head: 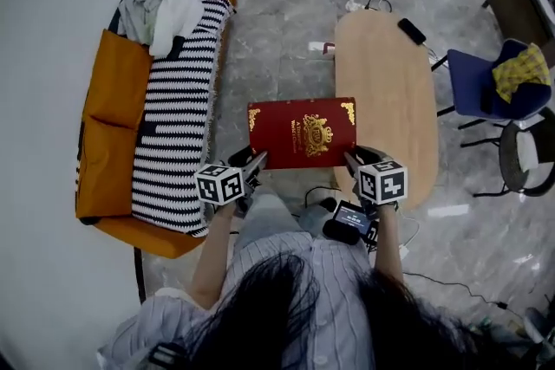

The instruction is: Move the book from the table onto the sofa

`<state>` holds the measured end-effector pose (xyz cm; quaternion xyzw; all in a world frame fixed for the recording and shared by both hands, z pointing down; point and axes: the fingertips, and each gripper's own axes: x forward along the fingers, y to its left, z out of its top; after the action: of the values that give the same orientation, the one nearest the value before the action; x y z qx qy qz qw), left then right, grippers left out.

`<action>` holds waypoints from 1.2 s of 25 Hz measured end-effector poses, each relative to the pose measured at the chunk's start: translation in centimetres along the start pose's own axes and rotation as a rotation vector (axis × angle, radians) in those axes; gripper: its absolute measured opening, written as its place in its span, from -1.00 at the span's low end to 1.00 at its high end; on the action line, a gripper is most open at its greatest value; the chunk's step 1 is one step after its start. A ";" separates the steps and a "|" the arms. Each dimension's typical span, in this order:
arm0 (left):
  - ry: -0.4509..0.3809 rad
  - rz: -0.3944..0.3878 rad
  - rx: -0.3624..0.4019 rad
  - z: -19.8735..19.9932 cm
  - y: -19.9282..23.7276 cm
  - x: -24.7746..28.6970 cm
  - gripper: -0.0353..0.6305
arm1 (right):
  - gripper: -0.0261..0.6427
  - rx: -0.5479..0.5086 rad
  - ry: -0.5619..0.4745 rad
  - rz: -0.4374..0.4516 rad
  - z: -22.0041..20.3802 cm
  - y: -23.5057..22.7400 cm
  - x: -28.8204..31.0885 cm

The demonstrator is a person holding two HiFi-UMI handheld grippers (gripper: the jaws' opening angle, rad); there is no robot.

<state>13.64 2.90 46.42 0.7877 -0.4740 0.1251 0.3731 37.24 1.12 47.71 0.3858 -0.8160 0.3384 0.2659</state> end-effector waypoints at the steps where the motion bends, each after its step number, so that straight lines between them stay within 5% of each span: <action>1: -0.007 0.003 -0.002 0.2 0.7 -0.5 -0.30 | -0.54 -0.012 0.006 0.007 0.5 0.6 0.6; 30: -0.189 0.186 -0.171 5.4 32.3 -19.8 -0.30 | -0.54 -0.252 0.183 0.174 12.3 29.1 25.6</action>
<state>-24.67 3.27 46.98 0.7142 -0.5866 0.0437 0.3795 -2.81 -5.94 47.68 0.2447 -0.8547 0.2888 0.3553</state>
